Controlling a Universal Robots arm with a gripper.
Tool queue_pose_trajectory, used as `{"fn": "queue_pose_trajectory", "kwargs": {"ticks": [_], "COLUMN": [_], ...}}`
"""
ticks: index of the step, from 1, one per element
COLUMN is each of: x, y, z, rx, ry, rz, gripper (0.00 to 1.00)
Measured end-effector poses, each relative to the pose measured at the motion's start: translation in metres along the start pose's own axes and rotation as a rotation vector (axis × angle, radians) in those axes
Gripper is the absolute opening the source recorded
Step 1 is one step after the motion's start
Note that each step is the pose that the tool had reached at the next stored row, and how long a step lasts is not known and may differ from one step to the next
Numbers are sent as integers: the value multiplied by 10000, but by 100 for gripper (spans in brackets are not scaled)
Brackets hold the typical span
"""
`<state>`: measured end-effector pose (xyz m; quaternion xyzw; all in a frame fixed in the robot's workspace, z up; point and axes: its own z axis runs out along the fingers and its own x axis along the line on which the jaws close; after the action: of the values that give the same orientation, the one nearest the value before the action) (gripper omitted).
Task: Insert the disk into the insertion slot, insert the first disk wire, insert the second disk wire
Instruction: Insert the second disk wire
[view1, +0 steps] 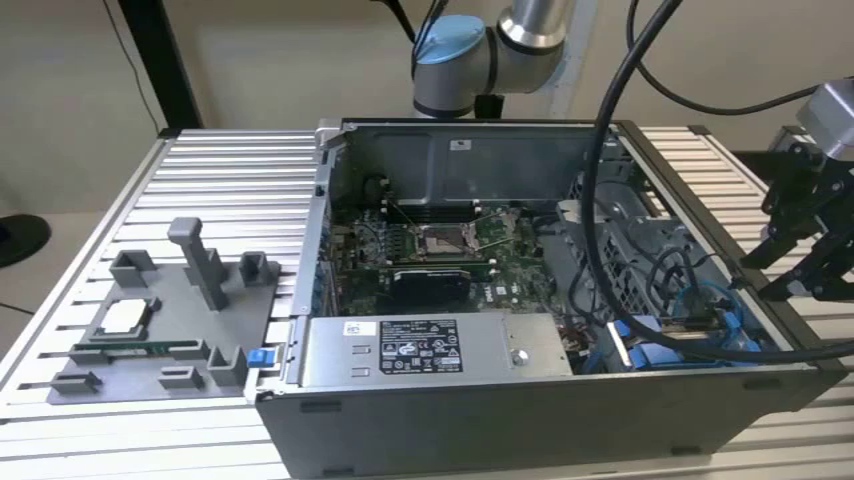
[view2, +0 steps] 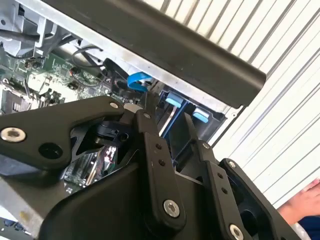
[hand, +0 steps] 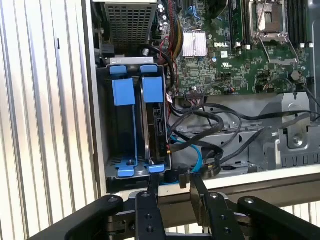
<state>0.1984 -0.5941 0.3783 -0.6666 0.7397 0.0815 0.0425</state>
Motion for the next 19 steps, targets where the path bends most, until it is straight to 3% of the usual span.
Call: {"fn": "queue_pose_trajectory", "kwargs": {"ticks": [4, 17, 19], "x": [-9, -10, -10], "y": [-82, -89, -92], "z": [-3, -4, -3], "rx": [-256, -267, -307], "ry": [25, 26, 30], "rz": [47, 49, 54], "gripper": [100, 100, 100]}}
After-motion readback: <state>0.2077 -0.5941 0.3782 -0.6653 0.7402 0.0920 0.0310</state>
